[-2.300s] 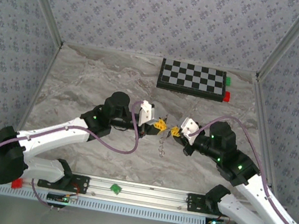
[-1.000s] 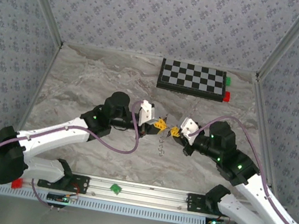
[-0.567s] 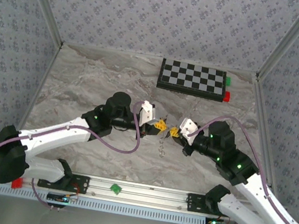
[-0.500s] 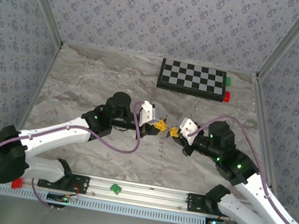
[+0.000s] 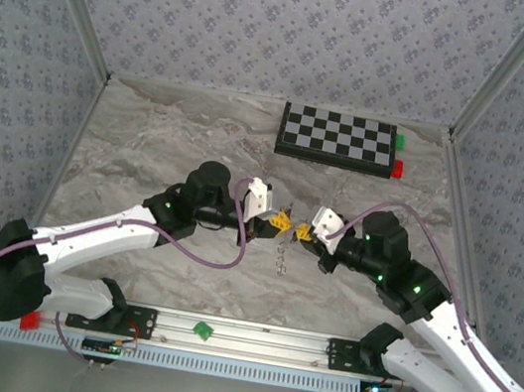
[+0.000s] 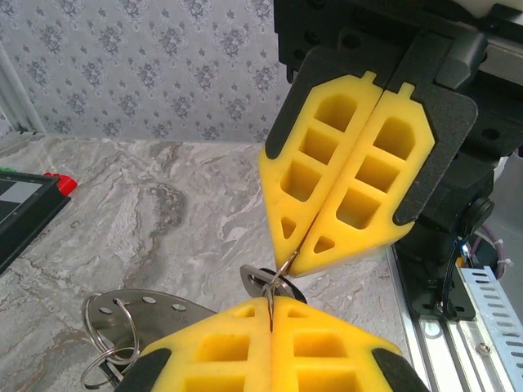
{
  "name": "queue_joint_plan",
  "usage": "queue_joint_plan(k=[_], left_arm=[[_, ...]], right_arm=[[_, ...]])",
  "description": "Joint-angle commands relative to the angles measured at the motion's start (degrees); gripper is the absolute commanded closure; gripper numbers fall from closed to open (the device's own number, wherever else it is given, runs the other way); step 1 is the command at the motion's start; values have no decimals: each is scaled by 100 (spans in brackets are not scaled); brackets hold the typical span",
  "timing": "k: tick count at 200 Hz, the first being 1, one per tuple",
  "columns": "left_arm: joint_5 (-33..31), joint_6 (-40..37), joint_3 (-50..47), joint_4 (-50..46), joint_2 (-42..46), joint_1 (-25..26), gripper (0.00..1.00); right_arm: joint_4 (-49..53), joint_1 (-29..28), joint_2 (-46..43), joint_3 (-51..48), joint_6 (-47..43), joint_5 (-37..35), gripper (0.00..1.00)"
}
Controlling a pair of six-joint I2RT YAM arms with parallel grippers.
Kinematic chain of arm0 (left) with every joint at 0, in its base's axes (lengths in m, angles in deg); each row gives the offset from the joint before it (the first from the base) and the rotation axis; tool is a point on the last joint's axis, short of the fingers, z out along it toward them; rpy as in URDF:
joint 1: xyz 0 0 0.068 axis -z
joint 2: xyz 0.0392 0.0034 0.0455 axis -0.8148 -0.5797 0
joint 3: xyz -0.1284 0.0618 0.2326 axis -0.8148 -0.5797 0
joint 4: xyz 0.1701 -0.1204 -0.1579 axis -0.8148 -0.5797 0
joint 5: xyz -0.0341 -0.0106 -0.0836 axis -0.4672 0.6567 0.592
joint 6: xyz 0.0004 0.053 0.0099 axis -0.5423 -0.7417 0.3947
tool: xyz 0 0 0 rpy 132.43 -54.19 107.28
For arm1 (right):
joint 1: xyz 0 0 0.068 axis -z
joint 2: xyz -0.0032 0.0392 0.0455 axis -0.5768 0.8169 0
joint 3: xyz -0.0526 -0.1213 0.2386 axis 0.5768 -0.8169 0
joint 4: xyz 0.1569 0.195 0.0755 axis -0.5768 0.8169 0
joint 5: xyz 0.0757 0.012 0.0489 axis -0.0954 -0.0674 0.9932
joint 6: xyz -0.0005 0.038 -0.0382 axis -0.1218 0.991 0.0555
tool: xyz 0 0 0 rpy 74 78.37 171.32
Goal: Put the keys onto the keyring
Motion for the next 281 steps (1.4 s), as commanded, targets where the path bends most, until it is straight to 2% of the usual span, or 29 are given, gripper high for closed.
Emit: queue_joint_plan(k=[1,110,213,281], left_arm=[[279,-153,258,87,-67,89,100],[246,-171,367,-93,-155,94,100],[-51,-26,409,-95,-133,55,100],[15,95,364,75,-15,11,100]], right_arm=[[-74,-101,10,30,-81,82,100],[35,-313,-42,69,-232,-290,100],[234,-885,-147,7,-559,-1202,100],[332,-1064,-353,-42,-586,-1602,100]])
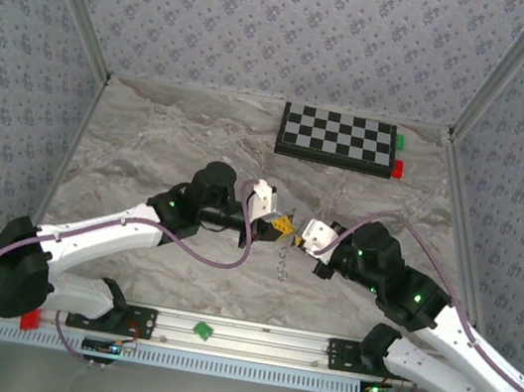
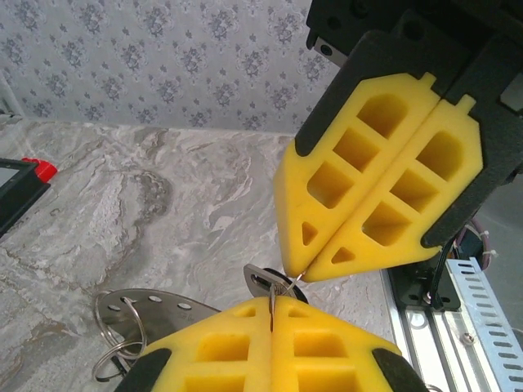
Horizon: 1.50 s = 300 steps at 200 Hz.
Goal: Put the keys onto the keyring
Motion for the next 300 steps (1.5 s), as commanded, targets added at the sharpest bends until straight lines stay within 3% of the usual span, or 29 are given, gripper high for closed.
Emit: queue_joint_plan(k=[1,149,174,204,253,273,300], left_arm=[[-7,68,203,329,121,-37,100],[175,476,115,781,314,-40,100],[89,447,75,800,342,-40,100],[-106,447,4,905,406,-40,100],[-392,605,-90,1141,458,-134,100],[-393,734,-193,1382,462,-212,100],[-381,868,-278,1521,442,-255,100]], right_arm=[[121,-81,-157,-39,-88,-103,100],[278,-420,-54,-131,-95,-619,100],[189,-422,-237,-113,143,-781,61],[4,-406,-547,-155,685,-658,49],[-1066,-346,-699,-568,1647,-510,47],[-1908,-297,-791,-959,1822,-467,55],[-2591,-4,-721,-1130,2404,-435,55]])
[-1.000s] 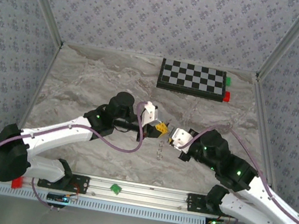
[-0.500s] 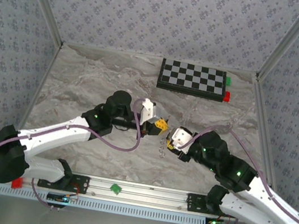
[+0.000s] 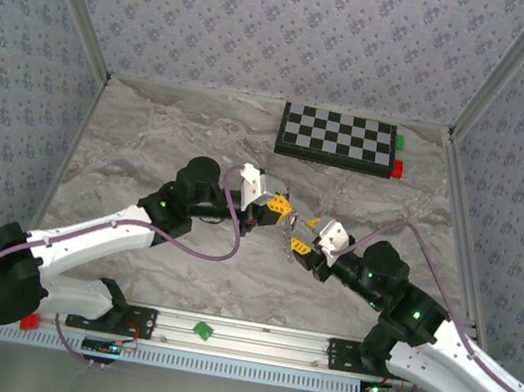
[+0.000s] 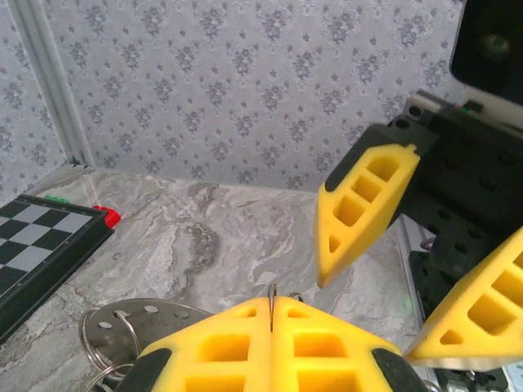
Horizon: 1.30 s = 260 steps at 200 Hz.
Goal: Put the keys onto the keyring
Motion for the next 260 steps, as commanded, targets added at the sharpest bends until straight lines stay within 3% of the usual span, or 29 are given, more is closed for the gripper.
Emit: queue_joint_plan(k=[1,33,58,127,260], left_arm=[[-7,204,-52,487,140,-52,100],[4,432,-99,651,136,-100,100],[15,735,-164,853,148,-181,100],[166,1250,-263,1151,202,-387,100],[262,1272,-287,1169,210,-397,100]], right_arm=[[-971,266,17,-22,741,104,55],[-839,1310,498,306,1745,1390,51],[-1522,1871,599,80,2182,2122,53],[-3335,2625,1245,-306,3372,3972,55],[-3921,2650,2079,-139,3628,4618,70]])
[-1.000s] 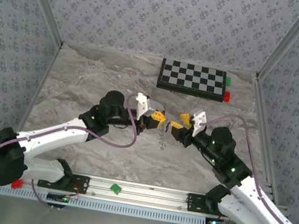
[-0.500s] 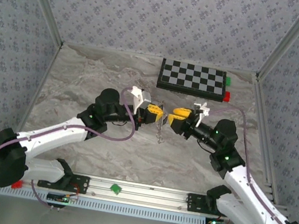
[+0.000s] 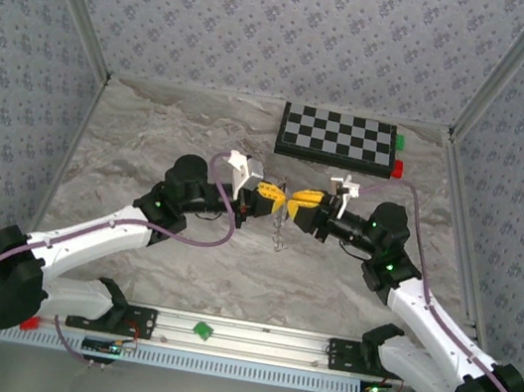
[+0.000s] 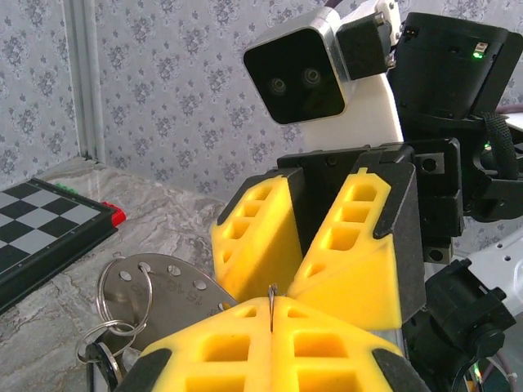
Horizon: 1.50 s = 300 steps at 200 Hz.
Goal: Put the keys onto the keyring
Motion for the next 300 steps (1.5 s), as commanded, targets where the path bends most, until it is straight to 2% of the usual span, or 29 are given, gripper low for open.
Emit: queue_joint_plan(k=[1,33,93,136,151,158,171,199,217,230,257,284,300], left_arm=[[167,59,39,363,125,-28,100],[223,55,49,363,108,-32,100],[308,99,45,424,53,-35,100],[300,90,38,420,51,-44,100],[275,90,25,410,55,-47,100],[273,90,25,391,61,-70,98],[278,107,45,327,58,-104,85],[257,53,95,118,76,-160,82],[147,-28,121,-46,122,-222,72],[135,-135,161,-254,130,-277,68],[183,-422,380,-865,51,-347,67],[225,-443,443,-1047,12,-426,67],[310,-412,447,-1060,7,-479,67]], right_arm=[[-260,18,32,114,53,188,70],[-381,12,71,120,72,237,76],[-533,-54,210,149,62,401,80],[-547,-96,200,130,-99,429,100],[-452,-84,127,109,-231,364,100],[-323,-83,85,125,-335,340,100],[0,-64,-9,170,-543,271,100],[806,-15,-185,353,-1059,152,100],[1541,16,-206,563,-1472,44,100],[2087,20,-188,757,-1789,-56,100],[3214,-14,21,1239,-2323,-393,100],[4218,-150,344,1777,-2782,-606,100],[4770,-312,540,2087,-3077,-985,100]])
